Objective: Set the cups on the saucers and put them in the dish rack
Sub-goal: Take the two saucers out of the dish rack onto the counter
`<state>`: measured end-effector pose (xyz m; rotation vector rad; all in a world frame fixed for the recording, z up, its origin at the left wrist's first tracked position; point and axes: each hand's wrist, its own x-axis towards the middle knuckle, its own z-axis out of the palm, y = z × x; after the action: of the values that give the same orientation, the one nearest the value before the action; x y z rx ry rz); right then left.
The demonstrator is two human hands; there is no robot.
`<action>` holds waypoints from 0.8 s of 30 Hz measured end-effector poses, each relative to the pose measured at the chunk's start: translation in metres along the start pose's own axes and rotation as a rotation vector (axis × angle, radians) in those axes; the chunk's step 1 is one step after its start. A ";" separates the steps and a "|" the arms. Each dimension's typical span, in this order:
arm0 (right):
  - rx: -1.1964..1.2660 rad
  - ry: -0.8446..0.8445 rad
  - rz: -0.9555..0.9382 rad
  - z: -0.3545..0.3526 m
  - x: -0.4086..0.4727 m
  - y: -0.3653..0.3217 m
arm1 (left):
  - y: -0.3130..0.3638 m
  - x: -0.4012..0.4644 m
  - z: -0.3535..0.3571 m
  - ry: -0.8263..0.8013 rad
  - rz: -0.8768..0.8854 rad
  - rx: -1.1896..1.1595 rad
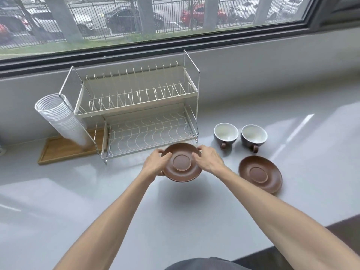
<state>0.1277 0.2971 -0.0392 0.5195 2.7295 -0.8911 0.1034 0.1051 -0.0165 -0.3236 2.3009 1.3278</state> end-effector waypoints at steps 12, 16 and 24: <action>0.022 0.000 0.172 -0.009 -0.021 0.094 | 0.000 -0.007 0.082 -0.177 -0.013 0.045; 0.052 -0.004 0.199 -0.012 -0.018 0.110 | 0.004 -0.004 0.099 -0.184 -0.025 0.065; 0.039 -0.012 0.207 -0.012 -0.009 0.125 | 0.013 0.004 0.117 -0.143 -0.033 0.126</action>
<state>0.1840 0.3957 -0.0925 0.7853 2.5928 -0.8913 0.1262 0.2130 -0.0588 -0.2171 2.2374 1.1451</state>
